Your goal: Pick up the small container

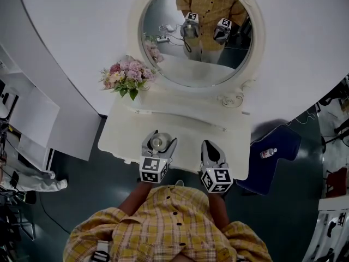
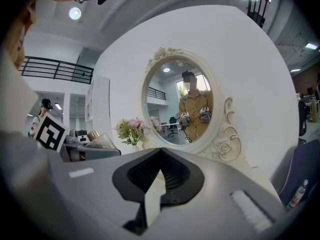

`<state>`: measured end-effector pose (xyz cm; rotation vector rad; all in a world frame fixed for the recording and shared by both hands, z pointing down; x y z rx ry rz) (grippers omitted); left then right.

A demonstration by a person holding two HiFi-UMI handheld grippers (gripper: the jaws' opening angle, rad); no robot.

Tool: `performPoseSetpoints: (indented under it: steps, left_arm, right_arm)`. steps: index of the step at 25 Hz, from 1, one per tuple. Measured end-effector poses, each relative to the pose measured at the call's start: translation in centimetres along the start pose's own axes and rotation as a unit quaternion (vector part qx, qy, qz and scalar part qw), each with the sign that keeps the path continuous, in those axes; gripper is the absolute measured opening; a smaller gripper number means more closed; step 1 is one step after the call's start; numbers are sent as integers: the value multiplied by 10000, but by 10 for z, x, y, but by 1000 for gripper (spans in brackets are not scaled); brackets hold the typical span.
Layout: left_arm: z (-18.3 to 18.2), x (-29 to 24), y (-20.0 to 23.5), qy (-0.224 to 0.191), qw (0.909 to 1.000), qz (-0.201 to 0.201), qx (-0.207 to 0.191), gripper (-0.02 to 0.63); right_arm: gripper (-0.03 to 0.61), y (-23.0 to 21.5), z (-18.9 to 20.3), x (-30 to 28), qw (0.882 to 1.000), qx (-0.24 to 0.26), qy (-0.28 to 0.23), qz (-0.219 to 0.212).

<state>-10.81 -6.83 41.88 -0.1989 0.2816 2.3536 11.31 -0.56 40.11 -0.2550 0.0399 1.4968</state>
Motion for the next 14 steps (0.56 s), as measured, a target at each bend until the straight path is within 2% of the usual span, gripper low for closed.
performPoseSetpoints:
  steps: [14]
  left_arm:
    - [4, -4, 3, 23, 10000, -32, 38, 344]
  right_arm:
    - [2, -3, 4, -7, 9999, 31, 98, -10]
Point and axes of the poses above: the fingertips, and each gripper's own axes: x backward along the fingers, y to its left, z out of its underside, the point moved 9 cm from there along x, backward along the fingers, and after that the axes turned 11 degrees about z, right-handed, at the moved point
